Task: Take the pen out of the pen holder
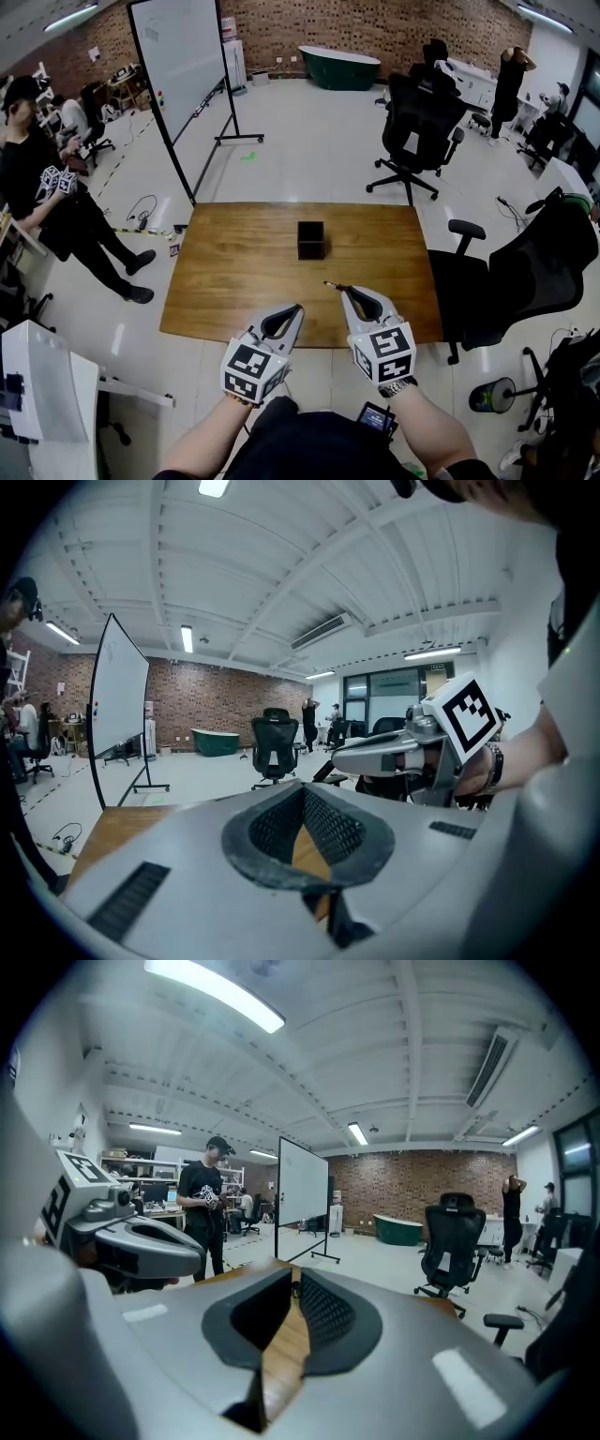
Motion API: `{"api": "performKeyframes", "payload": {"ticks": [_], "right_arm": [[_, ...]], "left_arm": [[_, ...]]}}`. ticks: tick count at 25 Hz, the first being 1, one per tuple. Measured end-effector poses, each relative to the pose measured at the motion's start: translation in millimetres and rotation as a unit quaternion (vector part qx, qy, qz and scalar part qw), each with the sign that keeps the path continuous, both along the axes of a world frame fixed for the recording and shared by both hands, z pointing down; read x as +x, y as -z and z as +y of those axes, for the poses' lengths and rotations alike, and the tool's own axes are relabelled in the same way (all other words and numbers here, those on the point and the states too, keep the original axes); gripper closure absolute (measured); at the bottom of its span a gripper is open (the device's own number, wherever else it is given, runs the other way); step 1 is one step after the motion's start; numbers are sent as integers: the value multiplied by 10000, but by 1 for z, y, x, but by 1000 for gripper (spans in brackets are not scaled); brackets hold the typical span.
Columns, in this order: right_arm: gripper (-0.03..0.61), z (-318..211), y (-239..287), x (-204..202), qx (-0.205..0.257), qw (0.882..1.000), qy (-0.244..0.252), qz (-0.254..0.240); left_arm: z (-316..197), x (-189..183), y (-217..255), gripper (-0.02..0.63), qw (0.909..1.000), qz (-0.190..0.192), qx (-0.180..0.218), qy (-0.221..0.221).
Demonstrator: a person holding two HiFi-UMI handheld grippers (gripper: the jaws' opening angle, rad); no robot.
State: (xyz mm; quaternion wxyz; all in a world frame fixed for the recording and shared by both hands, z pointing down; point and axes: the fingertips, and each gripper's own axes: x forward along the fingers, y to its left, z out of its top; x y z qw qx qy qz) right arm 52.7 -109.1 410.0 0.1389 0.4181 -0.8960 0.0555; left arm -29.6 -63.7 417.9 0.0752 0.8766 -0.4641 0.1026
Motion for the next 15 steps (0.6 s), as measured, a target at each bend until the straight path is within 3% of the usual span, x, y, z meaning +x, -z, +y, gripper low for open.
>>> {"api": "performKeyframes", "payload": {"ticks": [15], "right_arm": [[549,73,23,-13,79,9998,-156,-87]], "left_arm": [[50,-24,17,609,9997,-34,47,-235]]}}
